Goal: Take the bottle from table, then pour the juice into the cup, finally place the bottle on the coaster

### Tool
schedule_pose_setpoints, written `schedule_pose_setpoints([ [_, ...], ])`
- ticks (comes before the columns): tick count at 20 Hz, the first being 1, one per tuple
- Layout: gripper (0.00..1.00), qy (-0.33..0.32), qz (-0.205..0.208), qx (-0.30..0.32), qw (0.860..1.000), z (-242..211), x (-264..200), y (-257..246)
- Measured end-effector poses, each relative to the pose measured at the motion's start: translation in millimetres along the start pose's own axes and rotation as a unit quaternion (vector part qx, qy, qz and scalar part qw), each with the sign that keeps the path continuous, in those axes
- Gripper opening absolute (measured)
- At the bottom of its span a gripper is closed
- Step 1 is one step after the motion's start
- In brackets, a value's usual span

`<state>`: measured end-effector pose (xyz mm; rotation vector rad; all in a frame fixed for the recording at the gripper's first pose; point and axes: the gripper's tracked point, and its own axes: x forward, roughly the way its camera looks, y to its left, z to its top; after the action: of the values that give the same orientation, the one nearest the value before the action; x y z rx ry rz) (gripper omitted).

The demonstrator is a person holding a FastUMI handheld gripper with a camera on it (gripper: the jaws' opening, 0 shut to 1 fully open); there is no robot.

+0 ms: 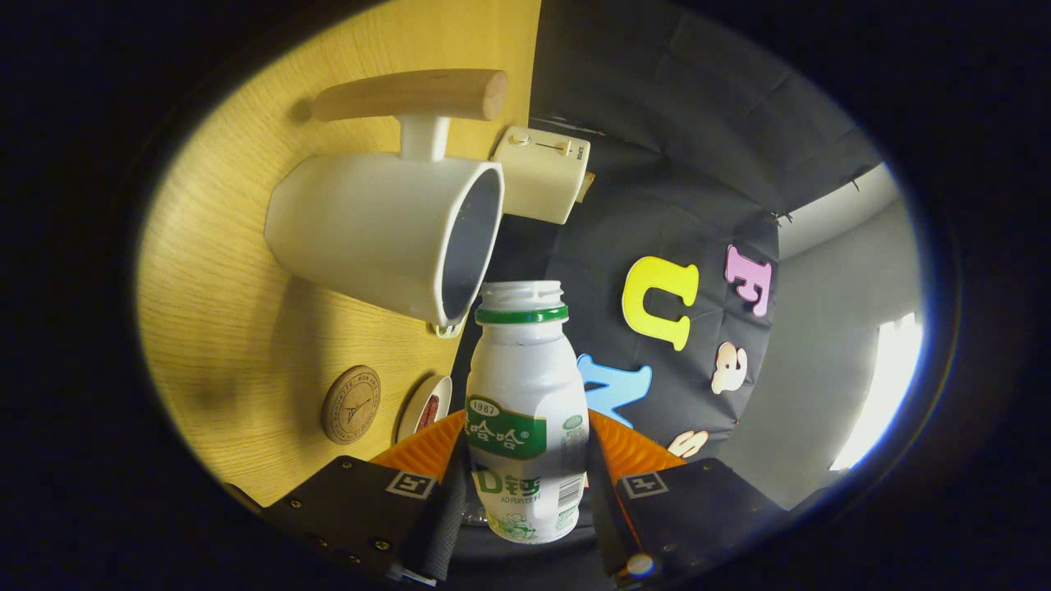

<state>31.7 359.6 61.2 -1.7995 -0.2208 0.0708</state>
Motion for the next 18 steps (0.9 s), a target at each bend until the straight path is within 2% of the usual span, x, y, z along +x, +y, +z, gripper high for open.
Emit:
schedule_pose_setpoints([
  [5,0.67,-0.005,-0.022,0.050,0.998,1.1,-2.8,-7.5],
  [10,0.67,-0.004,-0.026,0.102,0.994,-3.1,-2.8,-7.8],
  [18,0.67,-0.005,-0.023,0.202,0.979,-15.4,-1.0,-3.1],
])
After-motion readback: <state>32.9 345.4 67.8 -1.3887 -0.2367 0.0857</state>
